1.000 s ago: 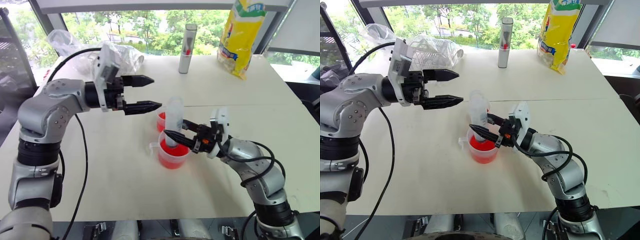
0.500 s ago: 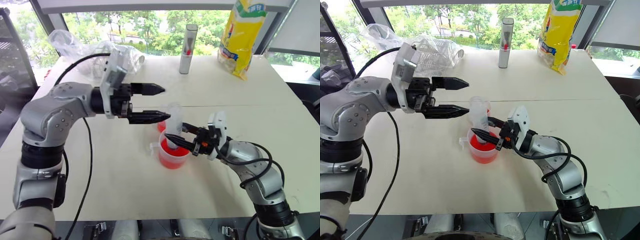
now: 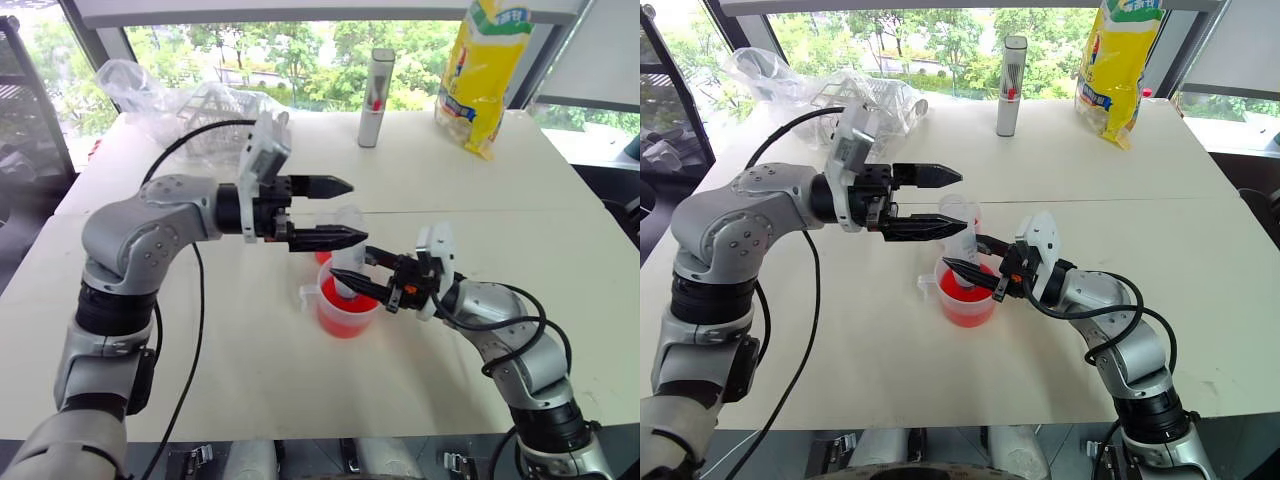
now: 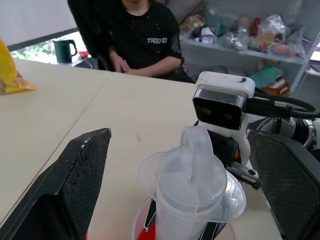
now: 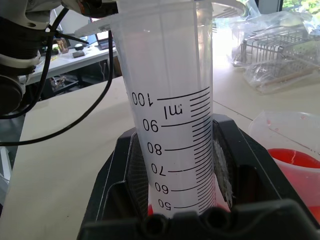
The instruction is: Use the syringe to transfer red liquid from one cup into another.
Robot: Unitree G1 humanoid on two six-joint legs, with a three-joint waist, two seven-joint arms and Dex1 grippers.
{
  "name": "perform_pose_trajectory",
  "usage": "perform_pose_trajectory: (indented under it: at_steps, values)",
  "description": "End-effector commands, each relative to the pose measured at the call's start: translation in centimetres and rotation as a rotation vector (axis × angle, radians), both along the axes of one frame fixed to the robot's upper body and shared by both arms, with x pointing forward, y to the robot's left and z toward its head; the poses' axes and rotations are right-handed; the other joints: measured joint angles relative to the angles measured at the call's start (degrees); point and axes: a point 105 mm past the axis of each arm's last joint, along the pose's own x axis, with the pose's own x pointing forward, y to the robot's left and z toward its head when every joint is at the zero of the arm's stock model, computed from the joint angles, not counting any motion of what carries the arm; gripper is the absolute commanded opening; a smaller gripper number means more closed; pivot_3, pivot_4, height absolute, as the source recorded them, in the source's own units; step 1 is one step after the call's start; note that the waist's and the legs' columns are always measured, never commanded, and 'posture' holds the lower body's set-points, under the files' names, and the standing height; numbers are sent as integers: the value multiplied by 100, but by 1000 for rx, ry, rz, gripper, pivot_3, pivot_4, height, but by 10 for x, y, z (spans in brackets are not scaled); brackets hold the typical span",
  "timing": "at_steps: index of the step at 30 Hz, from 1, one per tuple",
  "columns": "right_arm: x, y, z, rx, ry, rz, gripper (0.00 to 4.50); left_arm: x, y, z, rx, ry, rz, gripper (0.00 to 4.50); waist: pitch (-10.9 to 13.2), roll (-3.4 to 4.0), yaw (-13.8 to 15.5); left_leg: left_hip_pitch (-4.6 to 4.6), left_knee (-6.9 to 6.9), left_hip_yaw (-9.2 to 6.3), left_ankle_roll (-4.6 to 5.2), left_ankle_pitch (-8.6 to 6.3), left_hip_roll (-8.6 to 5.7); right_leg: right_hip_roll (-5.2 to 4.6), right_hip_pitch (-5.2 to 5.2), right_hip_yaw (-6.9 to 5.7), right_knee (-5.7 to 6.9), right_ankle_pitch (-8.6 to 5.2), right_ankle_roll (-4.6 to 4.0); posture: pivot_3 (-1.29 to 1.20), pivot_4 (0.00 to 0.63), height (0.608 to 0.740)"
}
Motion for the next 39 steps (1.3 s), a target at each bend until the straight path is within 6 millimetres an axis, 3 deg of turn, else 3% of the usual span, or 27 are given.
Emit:
perform_pose_trajectory:
  at_steps: [1,7,14,25,39]
  values:
    - [-2,1,8,0,-32,13,1402,-3,-2,4,-13,-7,-3,3072,0,0,-1,1,0,0,0,0,0,0,0,0,0,0,0,0,150,740]
    - [-3,2,8,-1,-29,18,1402,-7,-6,1,-20,16,-17,91,-1,-1,-1,2,1,1,0,0,0,0,2,1,1,0,0,0,150,740]
    - [-6,3,5,-6,-7,29,1402,-7,-5,4,-19,3,-5,39,0,-1,1,5,0,1,-1,0,0,-1,4,1,1,0,0,0,150,740]
    - [-13,5,-4,-28,88,77,1402,-5,1,29,-86,-17,-13,39,0,-1,1,6,0,0,0,0,0,-1,5,1,1,0,0,0,150,740]
    - [-16,6,-13,-38,130,93,1402,2,12,46,-109,-60,15,39,0,-1,1,6,0,0,-1,0,-1,-1,4,1,1,0,0,0,150,740]
